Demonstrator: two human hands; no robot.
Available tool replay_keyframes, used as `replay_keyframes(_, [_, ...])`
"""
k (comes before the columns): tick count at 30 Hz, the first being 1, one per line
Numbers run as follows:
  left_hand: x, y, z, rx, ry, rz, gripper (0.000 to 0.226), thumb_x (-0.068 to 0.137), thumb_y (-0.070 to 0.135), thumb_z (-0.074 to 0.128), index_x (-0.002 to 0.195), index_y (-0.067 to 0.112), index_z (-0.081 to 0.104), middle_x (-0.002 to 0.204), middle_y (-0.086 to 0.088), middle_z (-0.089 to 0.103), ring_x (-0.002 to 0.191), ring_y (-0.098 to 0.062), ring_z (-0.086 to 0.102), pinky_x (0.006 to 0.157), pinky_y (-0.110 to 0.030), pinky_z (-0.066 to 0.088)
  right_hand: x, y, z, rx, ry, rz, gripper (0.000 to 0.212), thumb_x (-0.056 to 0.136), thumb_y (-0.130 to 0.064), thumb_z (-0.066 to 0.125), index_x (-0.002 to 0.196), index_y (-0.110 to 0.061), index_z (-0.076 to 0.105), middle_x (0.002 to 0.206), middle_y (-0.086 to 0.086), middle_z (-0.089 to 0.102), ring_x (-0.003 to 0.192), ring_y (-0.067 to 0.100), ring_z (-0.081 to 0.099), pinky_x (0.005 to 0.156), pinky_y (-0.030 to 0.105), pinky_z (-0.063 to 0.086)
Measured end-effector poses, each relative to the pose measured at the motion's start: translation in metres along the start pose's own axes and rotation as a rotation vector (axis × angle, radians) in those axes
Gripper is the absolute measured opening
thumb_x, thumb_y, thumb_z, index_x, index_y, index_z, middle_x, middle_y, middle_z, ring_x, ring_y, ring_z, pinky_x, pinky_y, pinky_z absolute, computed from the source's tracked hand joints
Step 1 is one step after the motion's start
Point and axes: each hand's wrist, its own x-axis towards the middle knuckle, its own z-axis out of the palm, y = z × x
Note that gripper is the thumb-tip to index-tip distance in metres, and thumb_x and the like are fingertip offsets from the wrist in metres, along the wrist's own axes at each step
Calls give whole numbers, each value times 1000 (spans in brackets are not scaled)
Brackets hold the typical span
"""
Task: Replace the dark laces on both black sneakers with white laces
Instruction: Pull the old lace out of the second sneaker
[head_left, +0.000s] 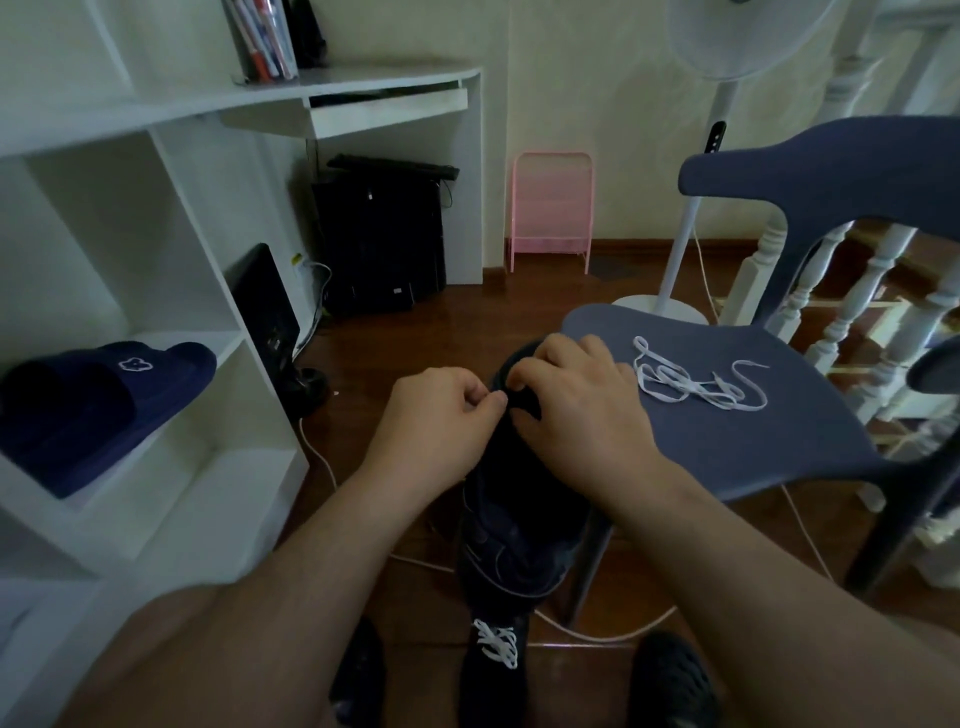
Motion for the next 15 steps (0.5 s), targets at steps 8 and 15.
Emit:
replay_keyframes(8, [-2, 1, 0, 3, 3, -12, 37, 101, 43, 63, 73, 21, 70, 63, 0, 66, 65, -5, 62, 52, -26, 40, -1, -8, 2, -136, 59, -21, 9, 86, -35, 71, 82, -28, 74, 92, -4, 61, 91, 30, 52, 68, 39, 30])
replay_keyframes(15, [-3, 3, 2, -3, -34, -37, 40, 102, 44, 63, 72, 19, 72, 63, -1, 67, 61, -9, 62, 51, -24, 38, 0, -5, 0, -143, -74, 42, 17, 91, -40, 60, 93, -24, 68, 99, -4, 56, 103, 28, 48, 75, 42, 30])
